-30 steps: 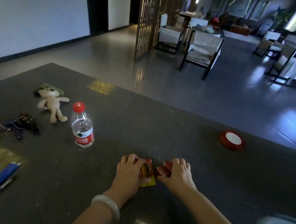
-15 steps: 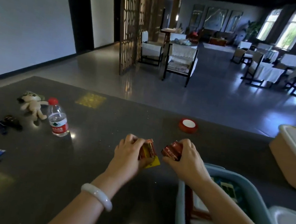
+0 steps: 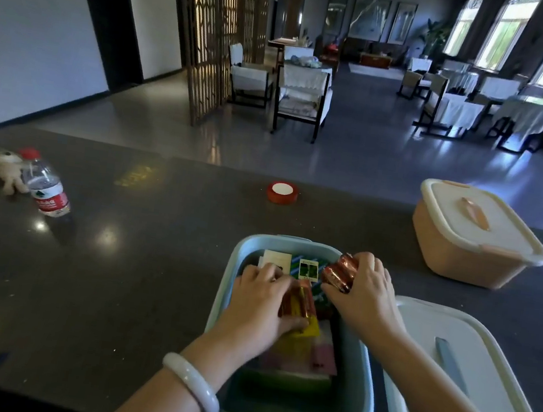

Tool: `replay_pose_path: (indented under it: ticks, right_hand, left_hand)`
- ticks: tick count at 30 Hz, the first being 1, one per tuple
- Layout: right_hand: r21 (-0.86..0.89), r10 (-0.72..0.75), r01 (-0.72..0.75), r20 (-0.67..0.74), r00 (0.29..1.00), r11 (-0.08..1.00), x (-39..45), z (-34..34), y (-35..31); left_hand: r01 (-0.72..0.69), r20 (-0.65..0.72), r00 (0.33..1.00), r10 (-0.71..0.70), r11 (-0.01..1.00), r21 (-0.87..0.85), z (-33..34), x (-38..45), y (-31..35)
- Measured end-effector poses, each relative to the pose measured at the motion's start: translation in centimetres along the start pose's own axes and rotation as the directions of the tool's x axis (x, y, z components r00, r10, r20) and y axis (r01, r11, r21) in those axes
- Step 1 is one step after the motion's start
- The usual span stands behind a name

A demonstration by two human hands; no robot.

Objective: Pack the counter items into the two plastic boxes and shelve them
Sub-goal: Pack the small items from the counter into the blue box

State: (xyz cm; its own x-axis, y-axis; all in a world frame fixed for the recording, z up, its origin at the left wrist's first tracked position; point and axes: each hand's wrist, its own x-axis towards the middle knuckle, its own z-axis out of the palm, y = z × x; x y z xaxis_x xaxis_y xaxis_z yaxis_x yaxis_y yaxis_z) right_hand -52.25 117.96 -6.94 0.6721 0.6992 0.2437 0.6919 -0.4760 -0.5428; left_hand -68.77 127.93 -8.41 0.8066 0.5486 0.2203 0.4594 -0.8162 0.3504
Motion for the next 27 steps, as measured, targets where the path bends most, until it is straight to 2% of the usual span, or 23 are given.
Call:
replay_pose_path:
  ticks: [5, 11, 27]
  right_hand:
    - [0.051, 0.027, -0.026, -0.031, 0.999, 0.998, -1.6, 0.8, 1.2]
    - [0.034, 0.01, -0.008, -0.071, 0.997, 0.999, -2.2, 1.6, 1.2]
    - [0.004, -0.013, 0.014, -0.079, 0.997, 1.0, -2.2, 2.3, 1.5]
  left_hand:
    - [-0.034, 0.068, 0.997, 0.033, 0.999, 0.019, 2.2, -1.4, 2.2]
    - [-0.005, 0.123, 0.992, -0.009, 0.994, 0.11, 3.8, -1.6, 3.4]
    - [0.121, 0.192, 0.975, -0.109, 0.991, -0.053, 5.0, -1.5, 2.4]
